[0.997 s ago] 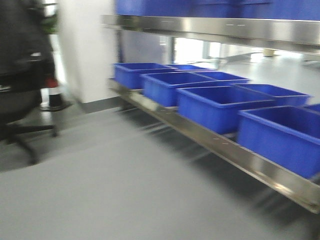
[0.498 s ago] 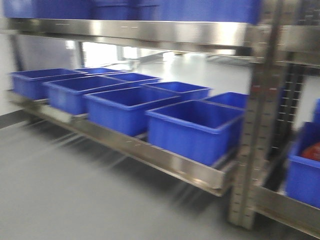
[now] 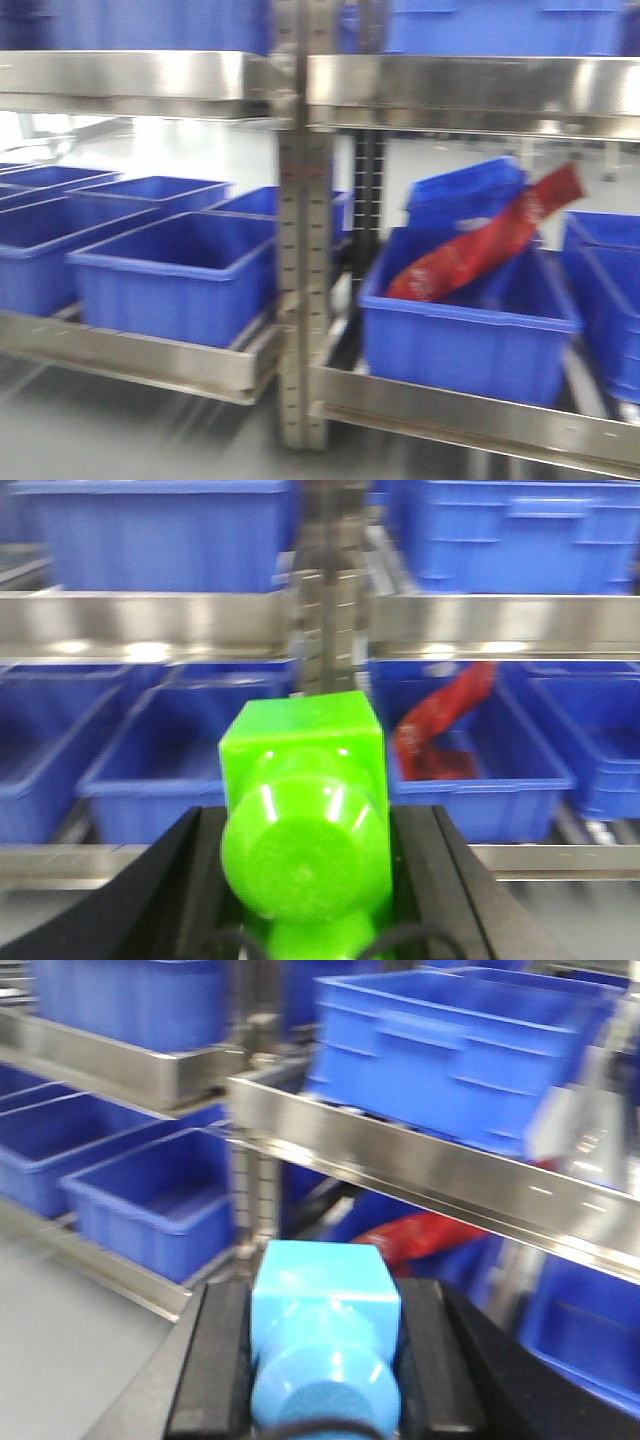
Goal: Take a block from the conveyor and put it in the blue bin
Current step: 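Drive the base to the shelf of blue plastic bins, then move both grippers with their blocks over the blue bins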
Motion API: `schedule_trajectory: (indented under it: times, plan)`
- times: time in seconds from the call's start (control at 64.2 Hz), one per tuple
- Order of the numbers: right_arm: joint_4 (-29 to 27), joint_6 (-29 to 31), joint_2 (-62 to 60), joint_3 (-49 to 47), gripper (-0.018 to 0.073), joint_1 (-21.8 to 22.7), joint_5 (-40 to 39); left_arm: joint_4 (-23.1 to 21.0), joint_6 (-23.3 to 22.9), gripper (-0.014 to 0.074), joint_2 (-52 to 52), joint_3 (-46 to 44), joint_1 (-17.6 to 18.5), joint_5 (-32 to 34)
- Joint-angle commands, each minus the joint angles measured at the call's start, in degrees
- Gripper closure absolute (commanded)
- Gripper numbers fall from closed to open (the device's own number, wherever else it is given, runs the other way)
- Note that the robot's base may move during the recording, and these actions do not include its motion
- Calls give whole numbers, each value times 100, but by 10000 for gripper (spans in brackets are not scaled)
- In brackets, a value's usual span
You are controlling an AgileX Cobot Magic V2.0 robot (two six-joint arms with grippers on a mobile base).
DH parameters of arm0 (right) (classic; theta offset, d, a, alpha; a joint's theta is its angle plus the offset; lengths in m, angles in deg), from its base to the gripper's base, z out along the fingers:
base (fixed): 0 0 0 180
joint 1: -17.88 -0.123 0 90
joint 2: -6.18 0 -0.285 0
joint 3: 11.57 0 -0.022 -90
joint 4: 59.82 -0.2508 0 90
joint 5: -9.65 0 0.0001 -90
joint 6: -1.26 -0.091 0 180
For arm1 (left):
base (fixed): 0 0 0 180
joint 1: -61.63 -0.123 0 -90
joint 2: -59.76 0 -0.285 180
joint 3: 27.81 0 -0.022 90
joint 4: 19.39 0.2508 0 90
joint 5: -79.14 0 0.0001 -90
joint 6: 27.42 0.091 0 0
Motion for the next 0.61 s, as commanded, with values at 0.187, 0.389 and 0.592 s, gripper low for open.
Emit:
schedule_trajectory:
  times: [0.187, 0.389, 0.592]
  plan:
    - [19, 36, -19, -53, 712, -5, -139, -13, -29, 707, 25, -8, 35, 106]
    - [19, 36, -19, -53, 712, -5, -139, -13, -29, 707, 25, -8, 35, 106]
    - [19, 36, -19, -53, 712, -5, -139, -13, -29, 707, 25, -8, 35, 106]
